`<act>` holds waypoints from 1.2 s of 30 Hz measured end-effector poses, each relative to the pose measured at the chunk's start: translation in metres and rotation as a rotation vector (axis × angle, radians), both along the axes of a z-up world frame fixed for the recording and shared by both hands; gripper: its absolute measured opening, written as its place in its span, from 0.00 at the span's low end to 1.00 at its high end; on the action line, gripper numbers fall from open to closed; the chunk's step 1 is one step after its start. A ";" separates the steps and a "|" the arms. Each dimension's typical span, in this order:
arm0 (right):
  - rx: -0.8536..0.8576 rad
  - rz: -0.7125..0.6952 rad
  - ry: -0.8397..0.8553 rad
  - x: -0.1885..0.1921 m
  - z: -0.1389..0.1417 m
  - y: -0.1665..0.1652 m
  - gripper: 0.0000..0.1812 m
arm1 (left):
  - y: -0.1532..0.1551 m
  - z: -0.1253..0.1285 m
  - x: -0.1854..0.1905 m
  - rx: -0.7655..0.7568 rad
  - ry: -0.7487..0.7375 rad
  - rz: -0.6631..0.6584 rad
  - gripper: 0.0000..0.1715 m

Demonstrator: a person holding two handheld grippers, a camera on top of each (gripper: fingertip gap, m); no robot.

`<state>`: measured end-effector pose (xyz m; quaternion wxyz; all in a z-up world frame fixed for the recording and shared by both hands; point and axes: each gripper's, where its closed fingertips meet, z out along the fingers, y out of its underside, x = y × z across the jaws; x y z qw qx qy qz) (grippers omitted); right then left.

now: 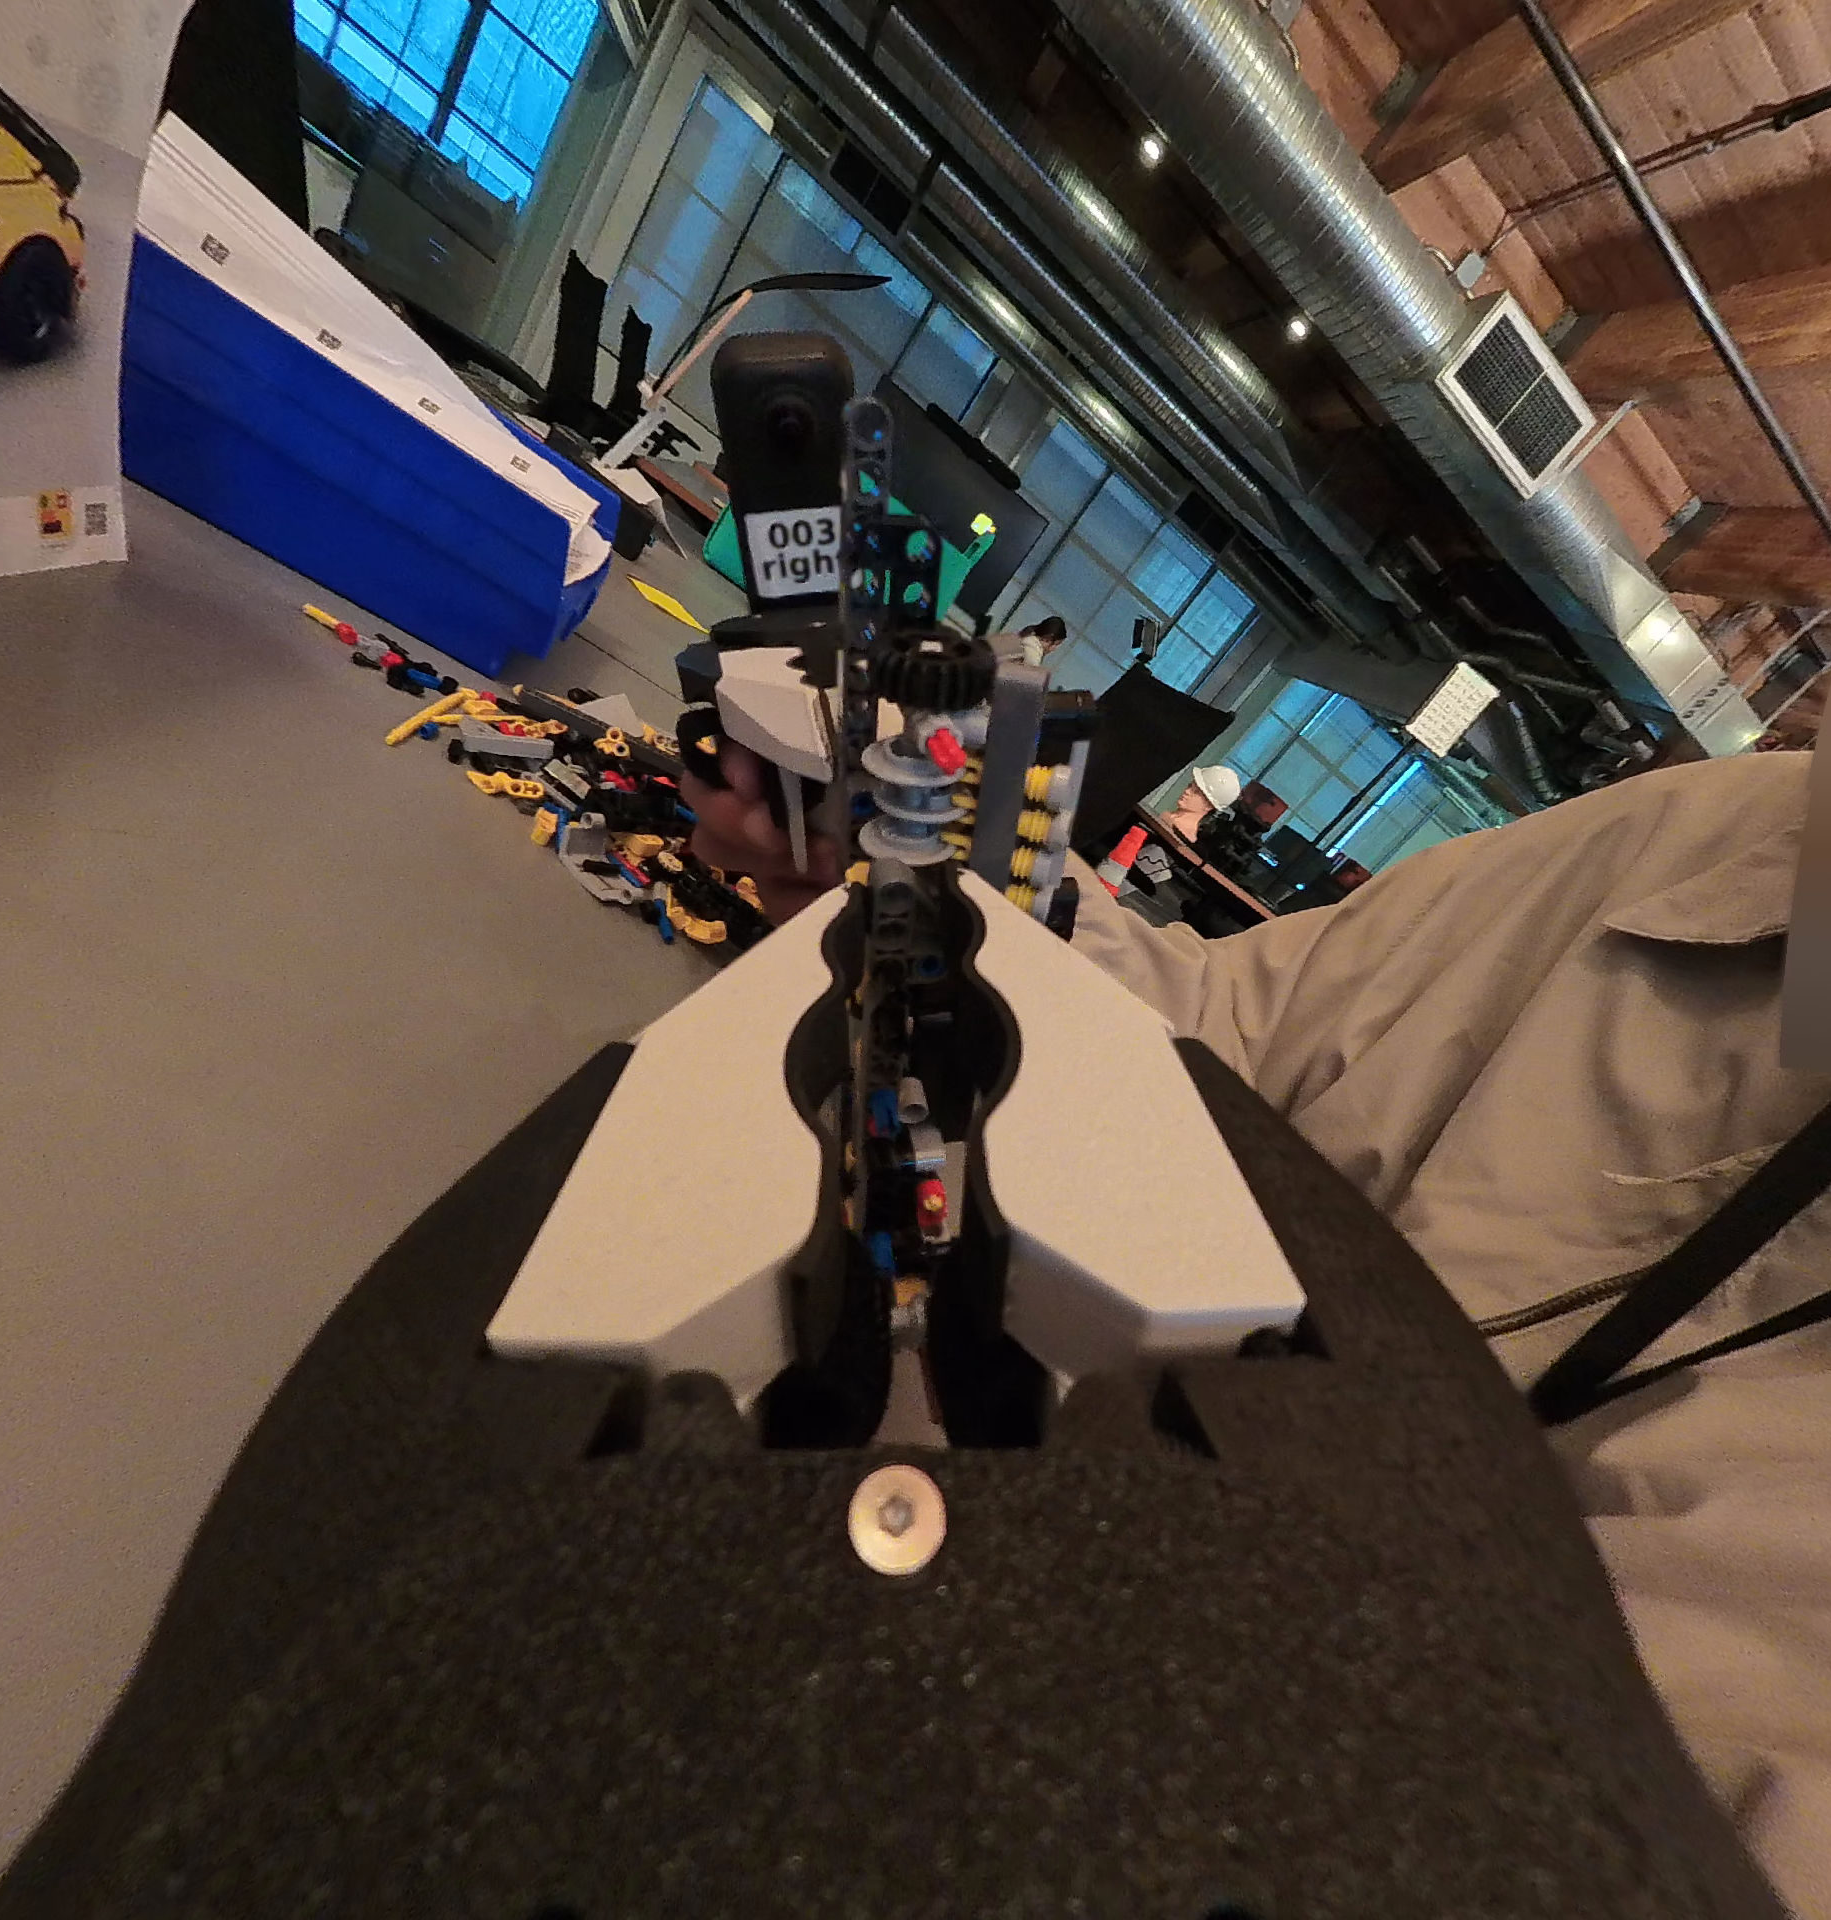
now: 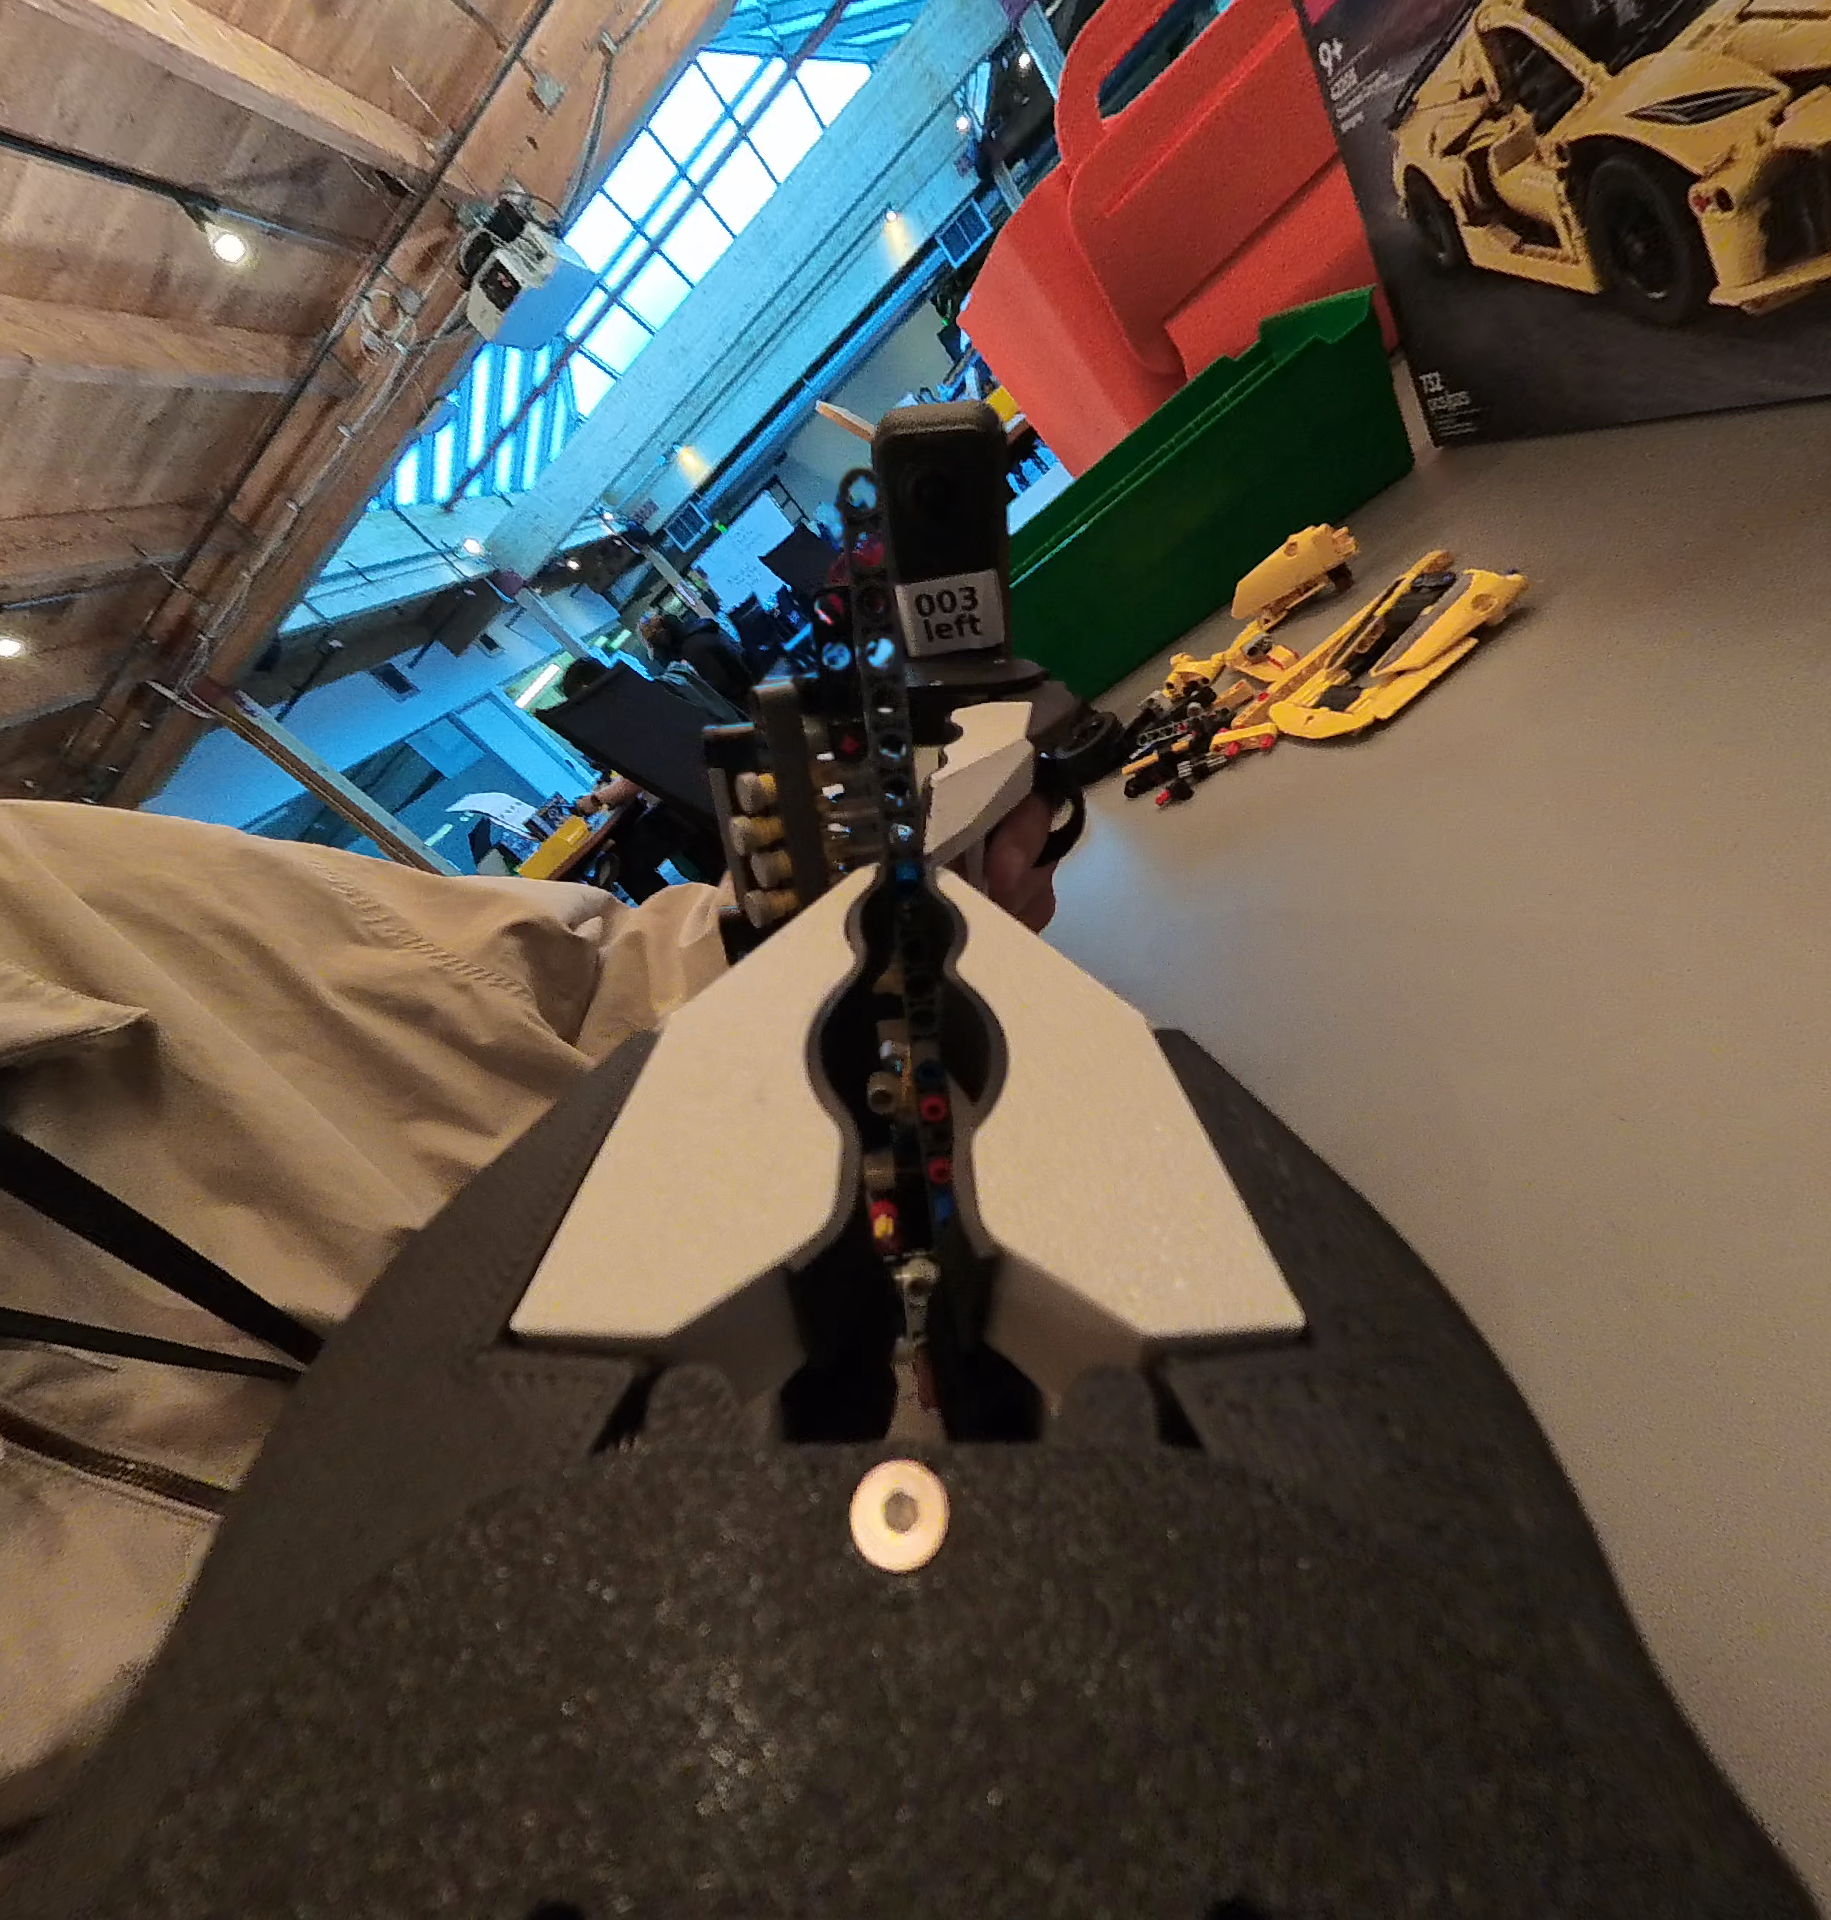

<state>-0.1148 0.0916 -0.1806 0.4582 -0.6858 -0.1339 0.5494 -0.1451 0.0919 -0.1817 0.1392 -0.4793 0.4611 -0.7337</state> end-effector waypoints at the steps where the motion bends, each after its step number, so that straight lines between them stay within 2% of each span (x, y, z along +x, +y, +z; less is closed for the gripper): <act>1: 0.004 -0.005 -0.015 0.001 0.000 0.000 0.01 | 0.000 0.000 0.000 0.022 -0.012 0.014 0.08; 7: -0.043 0.034 -0.020 0.003 -0.007 -0.003 0.01 | 0.002 -0.004 0.001 0.115 -0.018 0.055 0.07; 20: -0.063 0.033 -0.101 0.006 -0.018 -0.007 0.01 | 0.005 -0.011 -0.002 0.156 0.012 0.062 0.08; 21: -0.062 0.022 -0.102 0.012 -0.017 -0.008 0.01 | 0.011 -0.008 -0.006 0.139 -0.003 0.074 0.07; 23: -0.039 -0.141 0.003 0.065 0.002 -0.003 0.00 | 0.045 0.014 -0.026 0.047 -0.096 0.178 0.07; 24: -0.015 -0.176 0.019 0.085 0.009 -0.007 0.00 | 0.057 0.023 -0.036 0.014 -0.137 0.199 0.07; 27: -0.031 -0.129 -0.089 0.082 0.003 -0.017 0.01 | 0.055 0.024 -0.035 0.014 -0.144 0.179 0.07; 28: -0.072 -0.126 -0.198 0.082 -0.011 -0.019 0.01 | 0.053 0.023 -0.033 0.000 -0.136 0.160 0.07; 30: -0.153 -0.192 -0.496 0.106 -0.047 -0.027 0.01 | 0.055 0.018 -0.031 -0.008 -0.110 0.163 0.07; 33: -0.334 -0.191 -0.881 0.151 -0.092 -0.071 0.02 | 0.055 0.007 -0.027 0.020 -0.047 0.158 0.07; 34: -0.391 -0.192 -0.961 0.163 -0.102 -0.087 0.01 | 0.054 0.004 -0.024 0.027 -0.028 0.157 0.07; 36: -0.422 -0.182 -0.977 0.168 -0.106 -0.107 0.01 | 0.051 -0.001 -0.019 0.018 -0.011 0.143 0.07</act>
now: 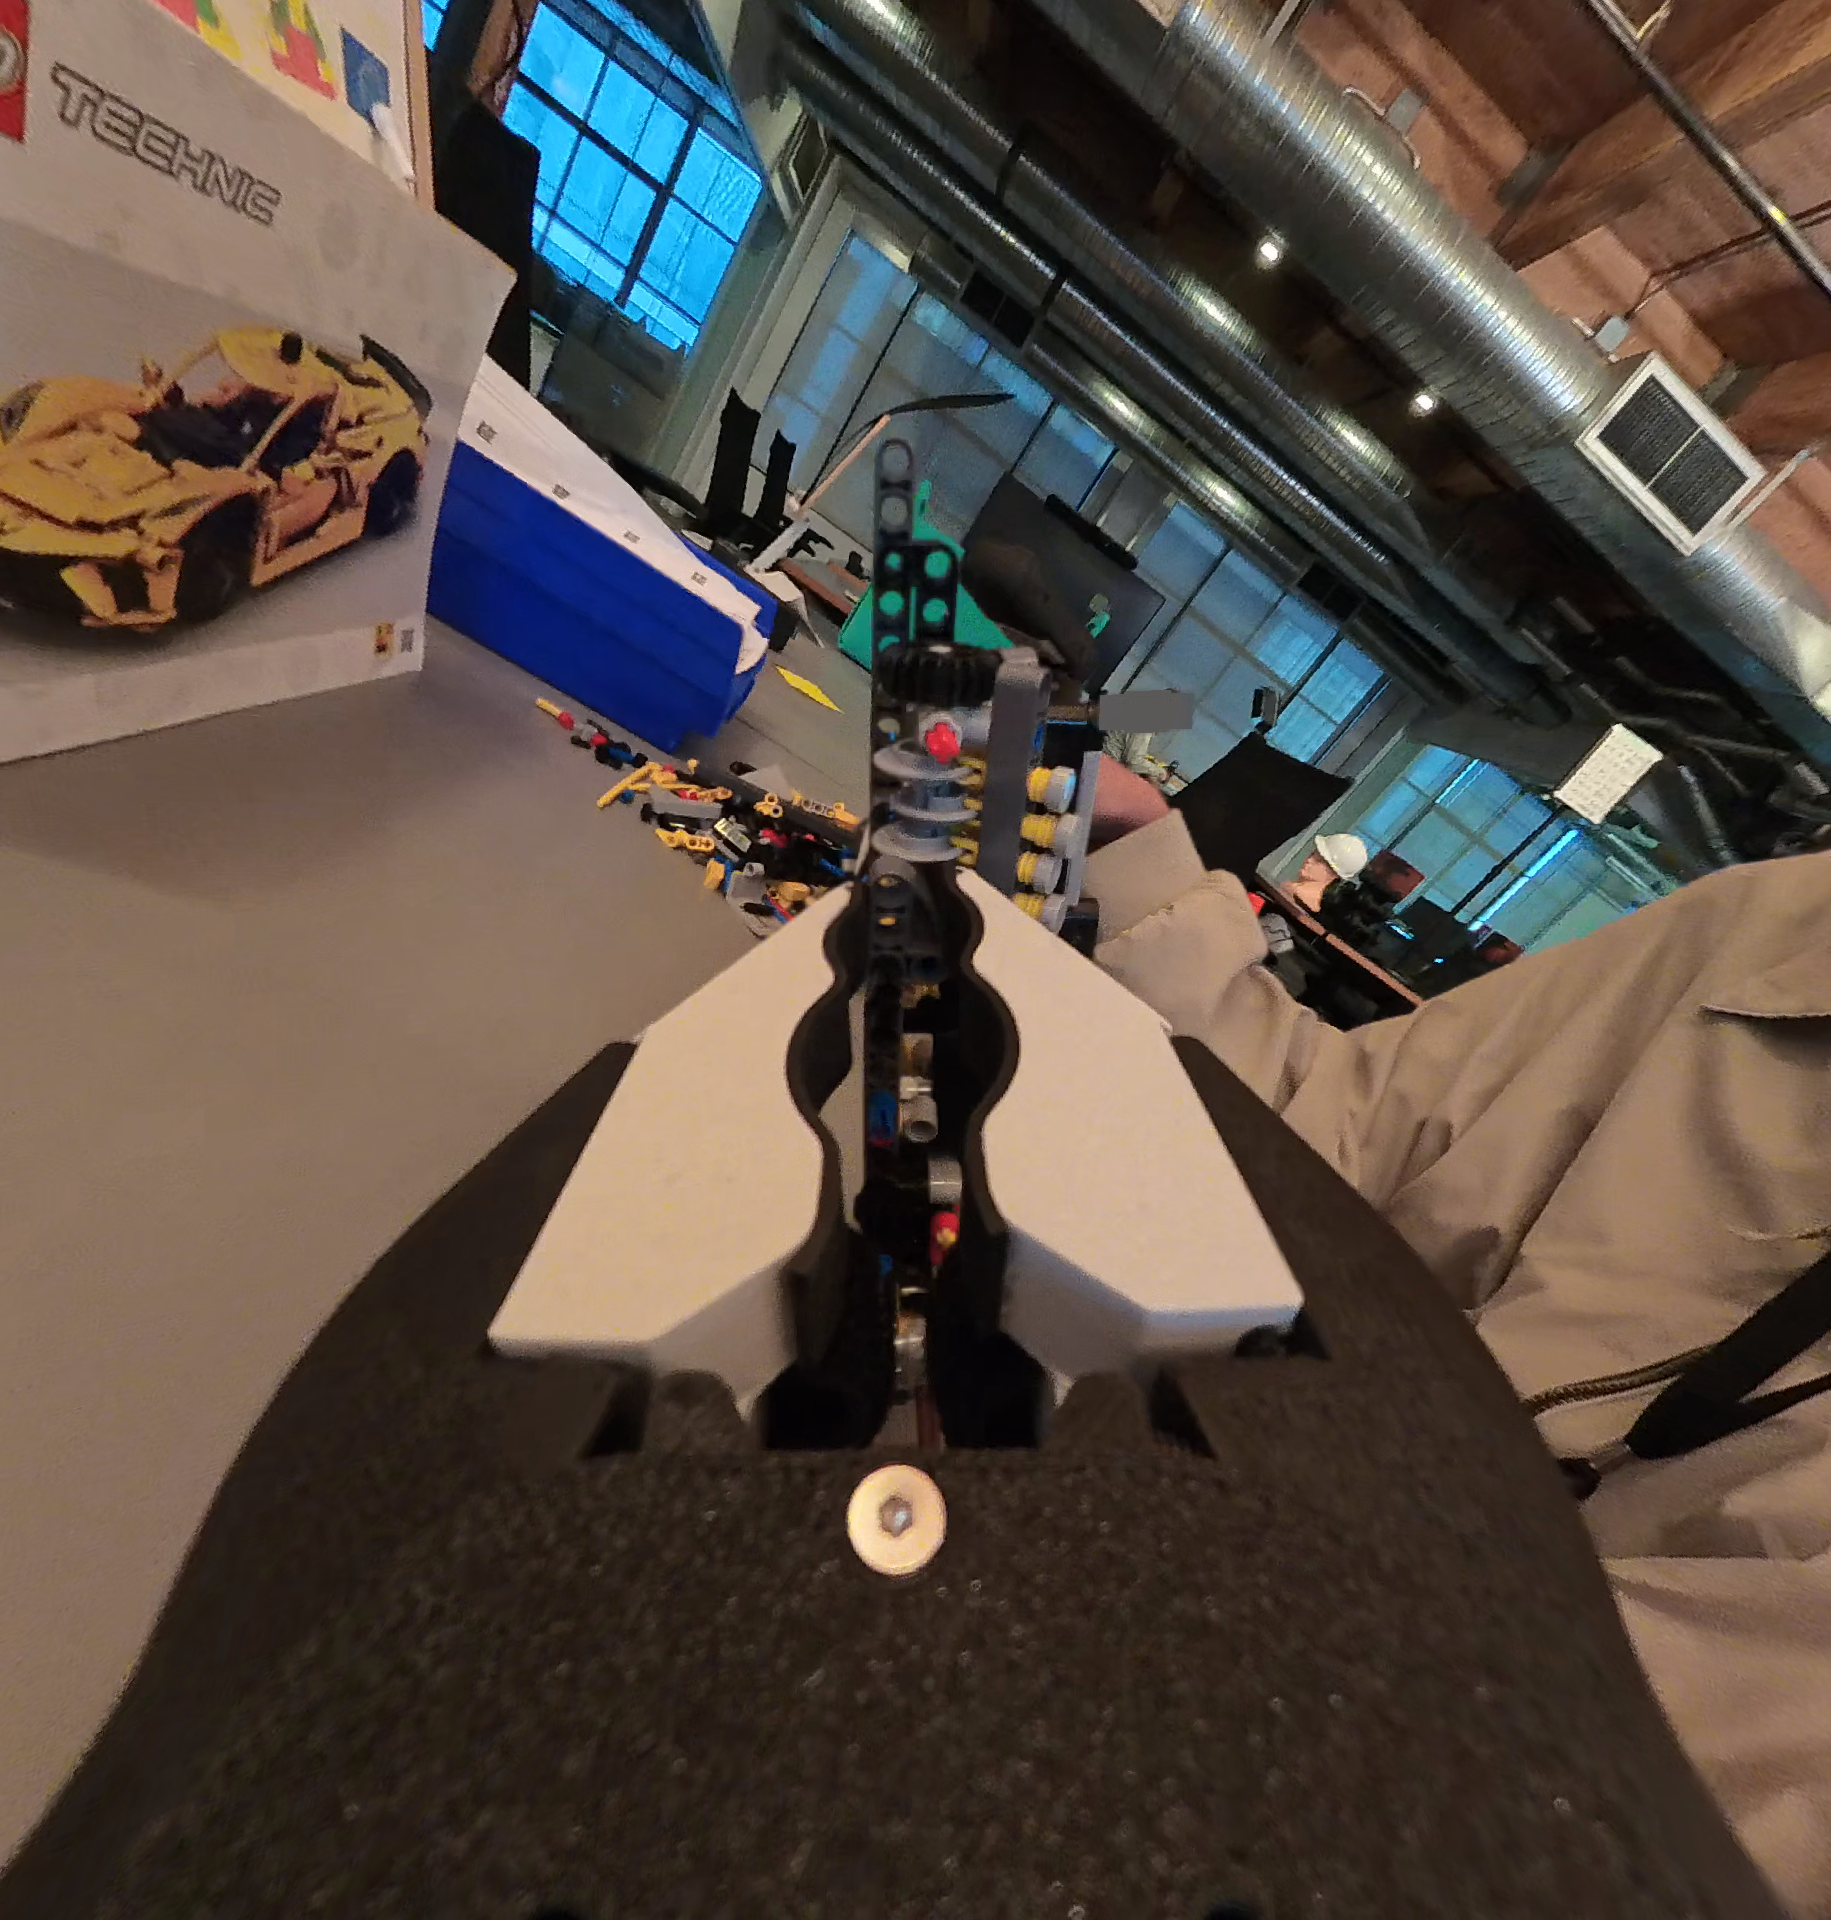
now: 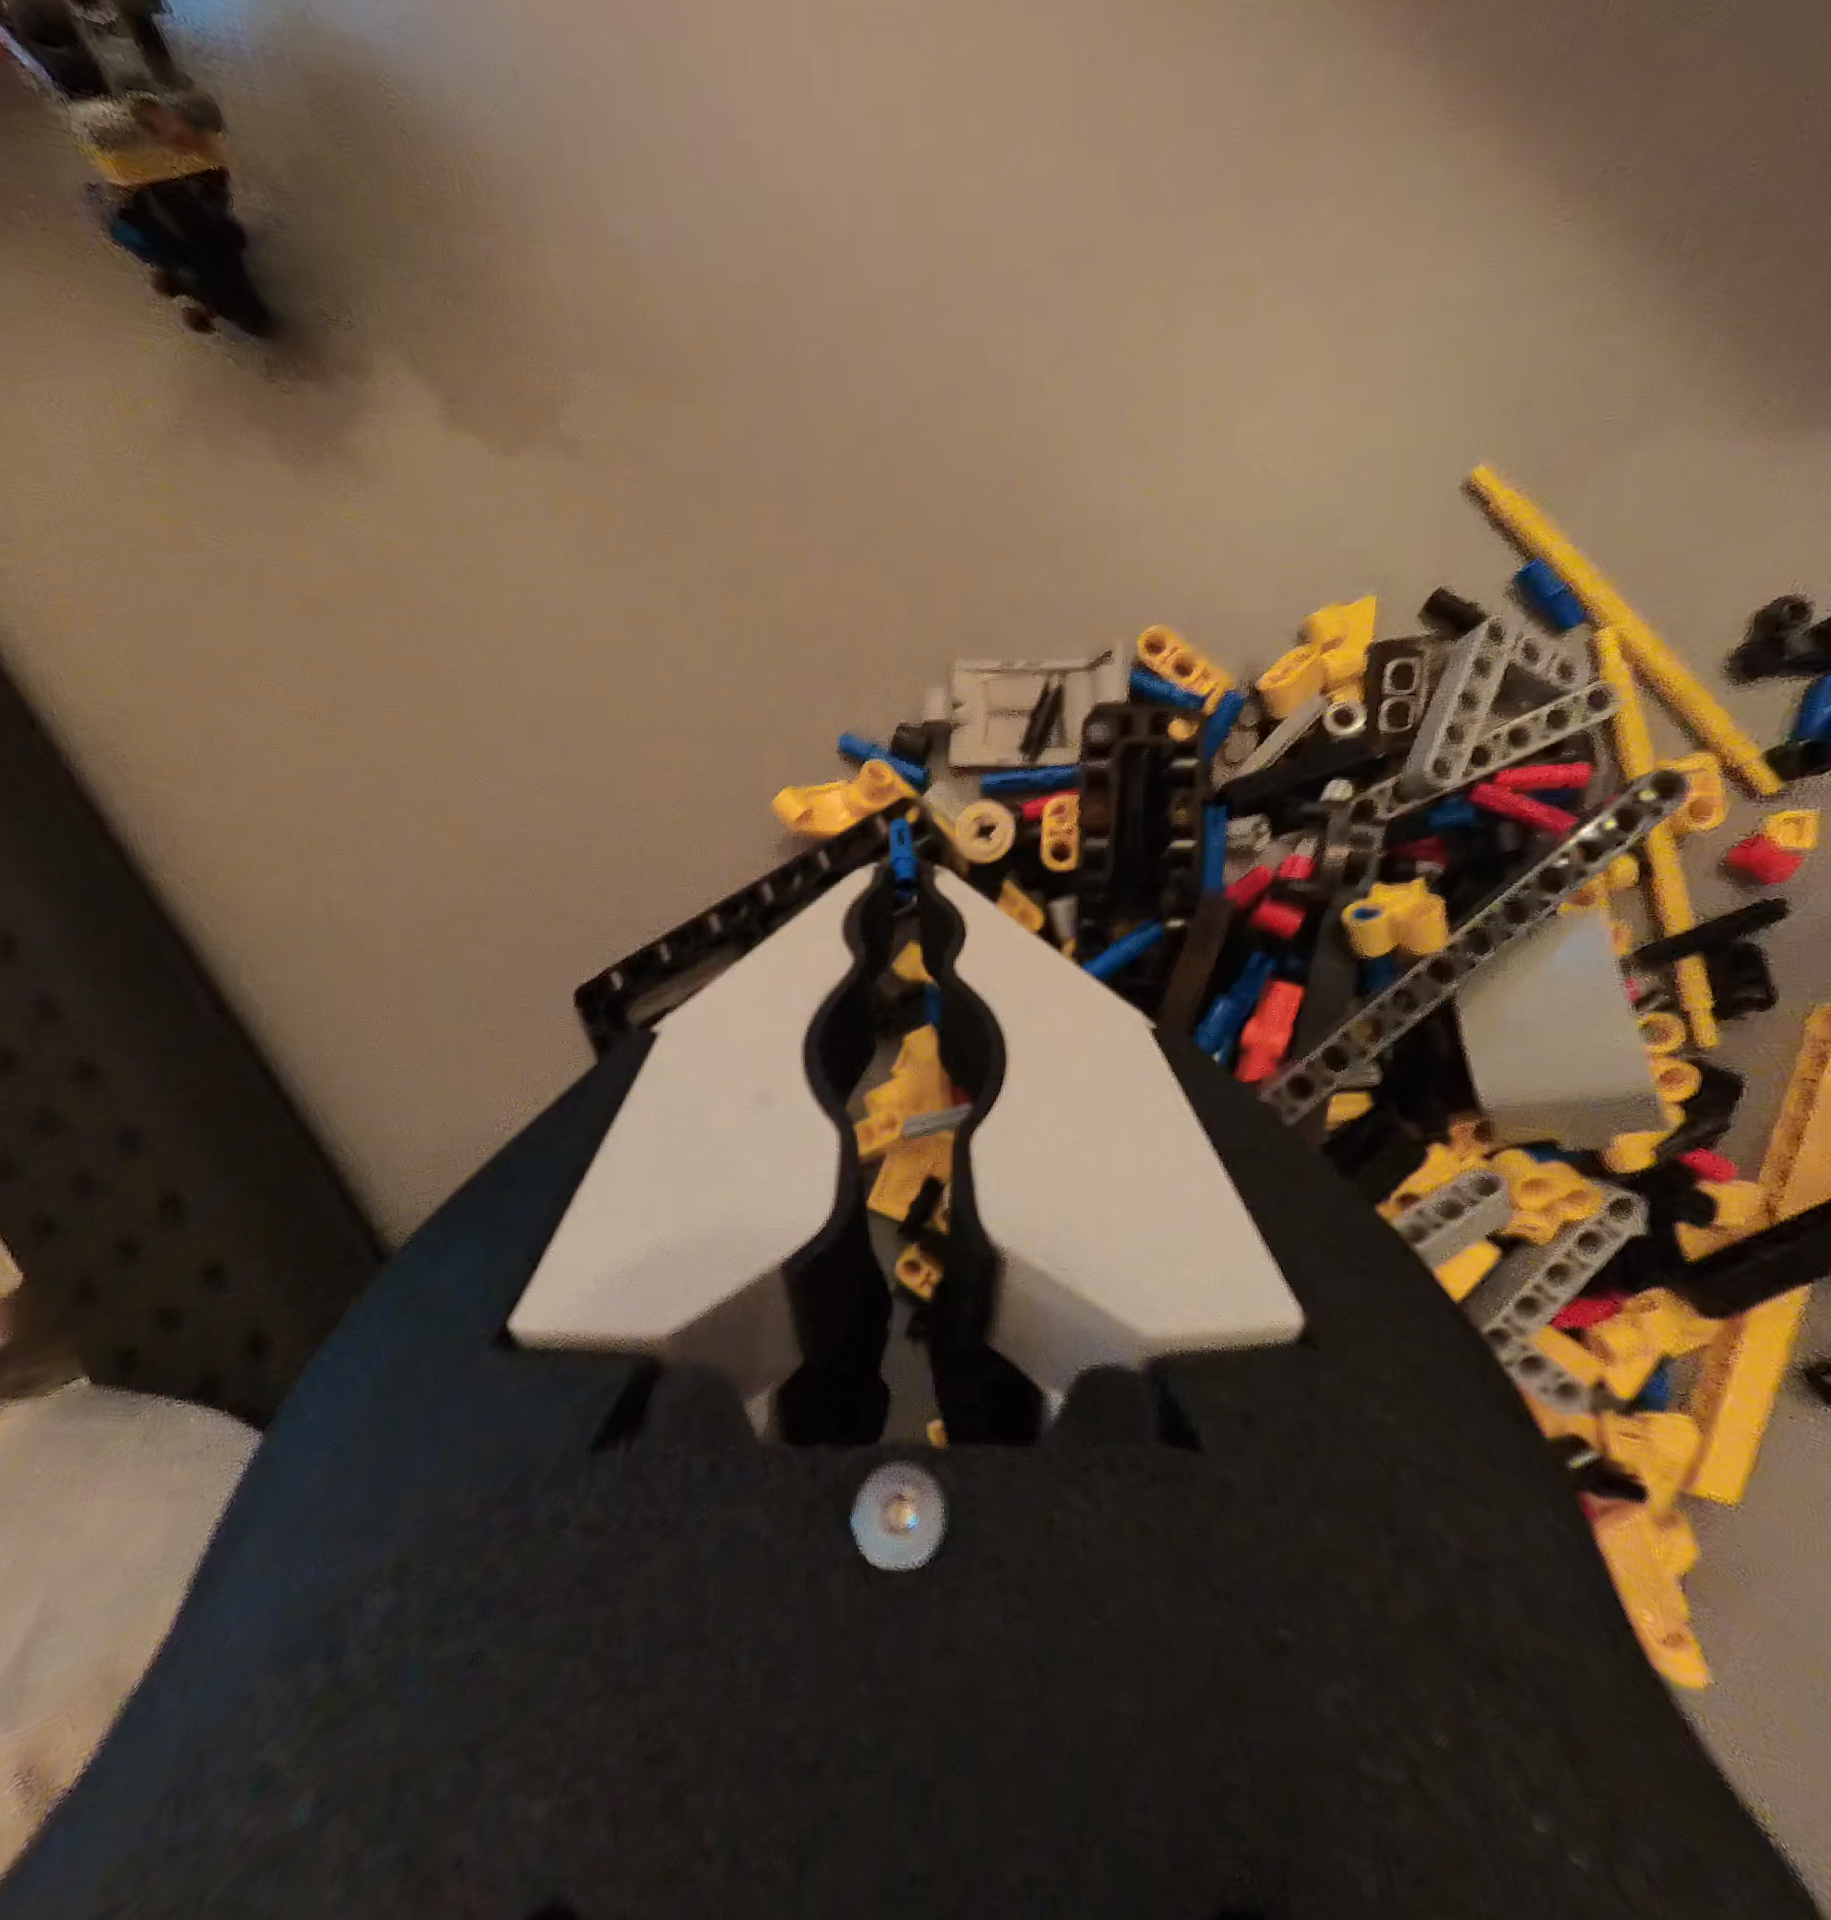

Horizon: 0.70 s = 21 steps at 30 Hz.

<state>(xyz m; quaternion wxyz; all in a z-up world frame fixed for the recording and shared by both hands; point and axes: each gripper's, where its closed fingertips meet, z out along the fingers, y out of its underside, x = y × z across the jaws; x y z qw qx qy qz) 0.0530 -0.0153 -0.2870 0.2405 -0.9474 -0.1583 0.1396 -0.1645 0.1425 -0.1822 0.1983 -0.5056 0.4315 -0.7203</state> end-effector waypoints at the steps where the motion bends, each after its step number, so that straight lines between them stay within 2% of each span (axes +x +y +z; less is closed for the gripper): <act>1: 0.014 -0.001 0.002 0.002 0.000 -0.003 0.01 | -0.001 -0.002 0.002 -0.010 0.002 -0.008 0.07; 3: 0.029 -0.052 -0.043 0.017 -0.003 0.000 0.06 | -0.003 -0.005 0.005 -0.023 0.011 -0.012 0.07; 6: 0.079 -0.089 -0.002 0.019 0.003 0.020 0.07 | -0.006 -0.008 0.009 -0.044 0.020 -0.027 0.07; 8: 0.247 -0.045 0.100 -0.007 0.026 0.053 0.12 | -0.012 -0.009 0.012 -0.051 0.025 -0.047 0.07; 10: 0.438 0.019 0.279 -0.051 0.060 0.084 0.18 | -0.020 -0.010 0.015 -0.055 0.033 -0.077 0.07; 12: 0.577 0.023 0.505 -0.091 0.093 0.107 0.18 | -0.030 -0.012 0.018 -0.053 0.037 -0.109 0.07; 13: 0.593 0.047 0.623 -0.110 0.103 0.111 0.18 | -0.033 -0.012 0.020 -0.054 0.038 -0.117 0.07; 15: 0.566 0.072 0.748 -0.135 0.108 0.116 0.19 | -0.039 -0.013 0.022 -0.065 0.038 -0.135 0.07; 18: 0.527 0.110 0.751 -0.153 0.097 0.119 0.16 | -0.045 -0.013 0.024 -0.070 0.034 -0.158 0.07; 19: 0.526 0.123 0.782 -0.157 0.098 0.117 0.14 | -0.047 -0.013 0.025 -0.068 0.035 -0.164 0.07; 21: 0.513 0.145 0.875 -0.162 0.106 0.113 0.04 | -0.048 -0.014 0.025 -0.069 0.038 -0.171 0.07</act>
